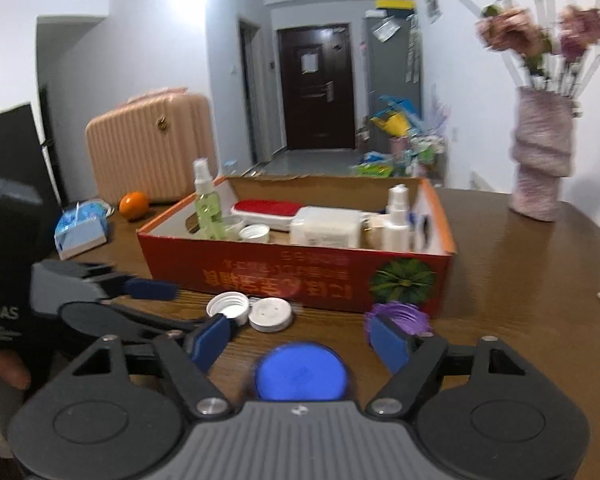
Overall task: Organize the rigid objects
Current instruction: 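Grasp a white round cap with the left tool while the right tool grasps another white cap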
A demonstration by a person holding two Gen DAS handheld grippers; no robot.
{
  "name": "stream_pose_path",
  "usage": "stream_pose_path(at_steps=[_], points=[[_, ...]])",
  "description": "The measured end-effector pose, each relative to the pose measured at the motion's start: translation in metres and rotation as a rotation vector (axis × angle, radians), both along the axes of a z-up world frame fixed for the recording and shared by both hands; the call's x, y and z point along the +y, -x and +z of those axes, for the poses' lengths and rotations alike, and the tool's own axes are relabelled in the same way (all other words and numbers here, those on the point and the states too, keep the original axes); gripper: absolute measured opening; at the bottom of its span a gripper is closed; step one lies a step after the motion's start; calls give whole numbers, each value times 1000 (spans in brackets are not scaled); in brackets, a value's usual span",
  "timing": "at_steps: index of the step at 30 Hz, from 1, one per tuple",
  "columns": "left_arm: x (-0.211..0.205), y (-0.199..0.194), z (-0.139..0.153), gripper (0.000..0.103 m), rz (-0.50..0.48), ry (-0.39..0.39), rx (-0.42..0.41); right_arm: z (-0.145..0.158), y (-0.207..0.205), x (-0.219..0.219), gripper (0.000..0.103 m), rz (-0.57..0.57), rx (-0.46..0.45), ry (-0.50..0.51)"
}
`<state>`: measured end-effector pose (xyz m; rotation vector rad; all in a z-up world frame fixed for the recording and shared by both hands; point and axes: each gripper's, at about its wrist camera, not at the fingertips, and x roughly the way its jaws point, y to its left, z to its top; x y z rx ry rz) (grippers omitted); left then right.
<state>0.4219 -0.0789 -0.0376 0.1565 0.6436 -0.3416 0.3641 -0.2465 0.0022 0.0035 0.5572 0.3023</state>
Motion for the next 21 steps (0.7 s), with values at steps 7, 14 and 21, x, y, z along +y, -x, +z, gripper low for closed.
stream_pose_path(at_steps=[7,14,21], points=[[14,-16,-5,41,3,48,30,-12,-47,12,64,30,60,-37],[49,20,7,41,45,50,-36,-25,-75,38,62,80,108,23],[77,24,9,41,132,75,-29,-47,-86,70,47,88,143,105]])
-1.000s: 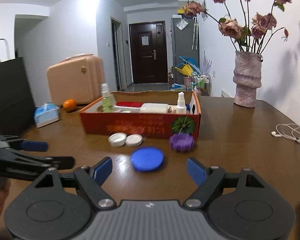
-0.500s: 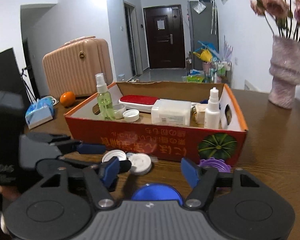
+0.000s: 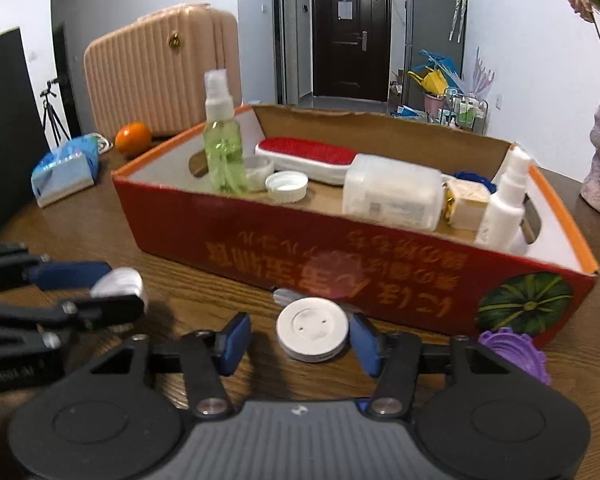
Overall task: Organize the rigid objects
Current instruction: 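Grasp a white round cap with the left tool while the right tool grasps another white cap, then carry the white cap with the left tool into the box while the right tool drops its cap in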
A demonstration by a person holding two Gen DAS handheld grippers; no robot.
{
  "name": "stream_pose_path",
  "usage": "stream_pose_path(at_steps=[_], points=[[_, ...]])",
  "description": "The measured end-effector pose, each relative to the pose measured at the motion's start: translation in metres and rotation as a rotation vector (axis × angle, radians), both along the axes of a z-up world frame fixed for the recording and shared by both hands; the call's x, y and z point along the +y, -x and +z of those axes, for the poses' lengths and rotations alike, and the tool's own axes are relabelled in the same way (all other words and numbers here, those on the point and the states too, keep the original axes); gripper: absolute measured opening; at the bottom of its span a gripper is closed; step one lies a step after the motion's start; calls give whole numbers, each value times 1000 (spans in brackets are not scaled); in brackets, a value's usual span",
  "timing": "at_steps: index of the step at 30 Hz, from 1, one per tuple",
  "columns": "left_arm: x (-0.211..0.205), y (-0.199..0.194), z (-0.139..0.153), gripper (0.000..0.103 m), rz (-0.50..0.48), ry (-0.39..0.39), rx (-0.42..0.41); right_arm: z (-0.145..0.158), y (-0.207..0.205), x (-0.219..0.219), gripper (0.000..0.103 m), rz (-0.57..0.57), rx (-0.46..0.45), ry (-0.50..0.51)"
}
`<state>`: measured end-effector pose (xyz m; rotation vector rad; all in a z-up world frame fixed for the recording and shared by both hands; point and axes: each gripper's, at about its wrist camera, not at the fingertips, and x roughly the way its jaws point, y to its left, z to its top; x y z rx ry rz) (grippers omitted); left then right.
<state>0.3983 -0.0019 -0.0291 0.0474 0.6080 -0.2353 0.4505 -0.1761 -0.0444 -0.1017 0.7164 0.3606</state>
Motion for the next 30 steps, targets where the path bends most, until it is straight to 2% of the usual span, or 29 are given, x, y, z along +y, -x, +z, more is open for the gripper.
stream_pose_path(at_steps=[1,4,7,10,12,17,19,24,30], points=[[-1,2,1,41,-1,-3,-9,-1,1,3,39,-10,-13,8],[-4,11,7,41,-27,1,-47,1,7,8,38,-22,-35,13],[-4,26,11,41,10,3,-43,14,27,6,38,-31,-76,-1],[-9,71,16,41,14,-14,-79,28,66,-6,38,-36,-119,-32],[-18,106,17,41,-18,-16,-97,31,101,-15,38,-32,-126,-46],[-34,170,23,41,-94,27,-70,29,181,-33,38,-56,-128,-72],[-41,181,27,41,-99,12,-76,29,203,-36,38,-40,-117,-77],[-48,204,42,41,-107,11,-117,42,236,-42,38,-48,-164,-96],[-50,207,46,41,-96,15,-121,51,247,-47,38,-39,-198,-123]])
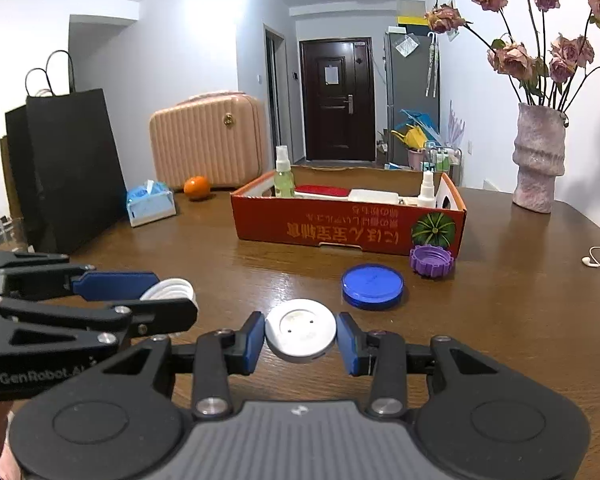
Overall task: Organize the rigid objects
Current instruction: 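Carry the white cap with the left tool into the box while the right tool drops its cap in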
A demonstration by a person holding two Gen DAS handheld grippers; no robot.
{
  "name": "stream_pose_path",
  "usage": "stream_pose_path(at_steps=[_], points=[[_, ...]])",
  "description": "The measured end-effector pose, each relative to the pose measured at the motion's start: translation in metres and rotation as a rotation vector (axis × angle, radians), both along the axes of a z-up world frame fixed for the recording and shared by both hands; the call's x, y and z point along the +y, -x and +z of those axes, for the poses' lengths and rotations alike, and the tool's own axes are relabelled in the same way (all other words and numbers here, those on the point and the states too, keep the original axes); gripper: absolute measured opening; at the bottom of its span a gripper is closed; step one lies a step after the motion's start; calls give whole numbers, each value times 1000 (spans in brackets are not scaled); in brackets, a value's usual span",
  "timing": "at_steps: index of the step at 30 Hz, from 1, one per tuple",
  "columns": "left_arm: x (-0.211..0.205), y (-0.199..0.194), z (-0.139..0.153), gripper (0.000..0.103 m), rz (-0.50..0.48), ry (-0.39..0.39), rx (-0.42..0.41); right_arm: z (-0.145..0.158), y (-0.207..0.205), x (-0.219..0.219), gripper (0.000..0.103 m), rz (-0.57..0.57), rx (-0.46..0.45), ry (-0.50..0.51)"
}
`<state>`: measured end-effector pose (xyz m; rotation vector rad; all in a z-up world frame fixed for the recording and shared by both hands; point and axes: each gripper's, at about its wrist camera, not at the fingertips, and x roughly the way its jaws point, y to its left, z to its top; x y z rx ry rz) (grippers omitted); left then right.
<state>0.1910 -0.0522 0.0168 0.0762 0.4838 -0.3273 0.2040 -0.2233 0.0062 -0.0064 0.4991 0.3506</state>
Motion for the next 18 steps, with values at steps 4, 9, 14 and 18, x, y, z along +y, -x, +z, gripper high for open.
stream_pose_path(at_steps=[4,9,14,18], points=[[6,-29,6,41,-10,12,-9,7,-10,-4,38,12,-11,-27],[9,-104,25,41,2,-1,-52,33,-59,-7,38,35,-58,-55],[13,-213,28,41,15,18,33,52,-164,-5,38,42,-13,-113],[10,-282,9,41,68,-3,102,46,-255,7,38,23,62,-133]])
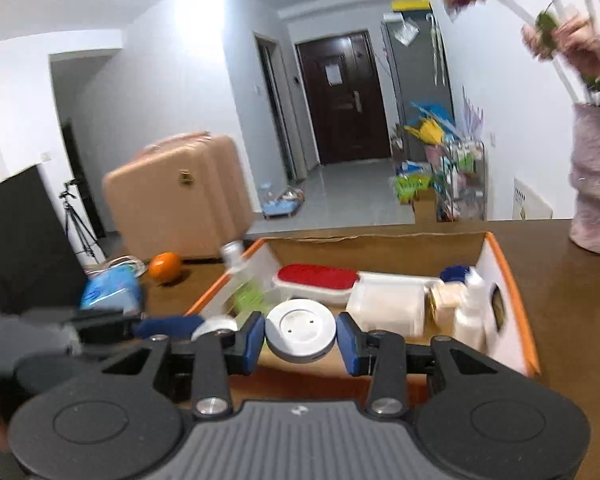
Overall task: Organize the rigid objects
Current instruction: 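Carry the white cap with the left tool into the box while the right tool drops its cap in, then grasp the blue round lid with the left tool while the right tool grasps the purple cap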
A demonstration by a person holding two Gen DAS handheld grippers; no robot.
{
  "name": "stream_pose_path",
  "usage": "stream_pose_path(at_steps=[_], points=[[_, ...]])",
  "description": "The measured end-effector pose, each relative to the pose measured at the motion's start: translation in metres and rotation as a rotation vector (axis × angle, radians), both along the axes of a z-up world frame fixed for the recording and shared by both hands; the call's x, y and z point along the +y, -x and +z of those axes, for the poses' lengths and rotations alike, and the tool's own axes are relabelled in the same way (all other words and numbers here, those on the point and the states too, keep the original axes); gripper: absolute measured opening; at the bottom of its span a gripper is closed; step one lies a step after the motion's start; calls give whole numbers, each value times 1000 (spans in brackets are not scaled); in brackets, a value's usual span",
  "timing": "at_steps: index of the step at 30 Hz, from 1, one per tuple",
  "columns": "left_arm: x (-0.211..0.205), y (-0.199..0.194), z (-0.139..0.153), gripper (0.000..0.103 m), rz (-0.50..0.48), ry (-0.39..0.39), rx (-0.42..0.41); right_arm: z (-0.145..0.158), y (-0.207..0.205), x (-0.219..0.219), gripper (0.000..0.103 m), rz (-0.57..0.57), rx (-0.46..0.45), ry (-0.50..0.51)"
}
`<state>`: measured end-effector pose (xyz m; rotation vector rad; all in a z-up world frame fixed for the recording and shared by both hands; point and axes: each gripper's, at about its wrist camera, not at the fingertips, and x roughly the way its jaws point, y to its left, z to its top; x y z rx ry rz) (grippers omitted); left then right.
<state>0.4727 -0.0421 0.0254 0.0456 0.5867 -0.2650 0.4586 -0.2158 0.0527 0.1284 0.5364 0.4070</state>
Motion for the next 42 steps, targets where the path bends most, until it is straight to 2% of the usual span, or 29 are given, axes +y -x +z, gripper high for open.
stream_pose_path(at_steps=[3,8,12,14,17,21,24,25,29,31,33,38,42], points=[[3,-30,-18,41,-3,8,55,-12,-60,14,38,-4,62,3],[7,-52,-35,42,-8,-23,91,-34,-119,37,39,8,115,68],[9,-52,-40,53,-32,-27,92,-46,-136,51,41,-4,114,123],[11,-47,-37,54,-26,-23,81,-48,-140,53,46,-13,112,132],[12,-38,-26,56,-11,-25,54,-43,-133,47,46,-19,93,107],[22,-9,-2,60,19,-33,-7,-18,-106,29,47,-33,41,82],[28,18,19,64,44,-30,-42,6,-75,13,51,-39,-4,71],[29,30,26,64,52,-33,-55,15,-60,7,55,-40,-26,74],[35,78,45,70,65,-14,-98,40,-2,-14,57,-50,-99,99],[37,110,50,77,89,3,-130,47,35,-26,64,-57,-129,110],[41,141,49,78,117,10,-152,48,72,-39,72,-65,-153,120],[49,217,31,79,169,87,-111,23,151,-67,72,-101,-122,81],[39,271,6,82,203,68,-106,-11,214,-79,72,-126,-87,15]])
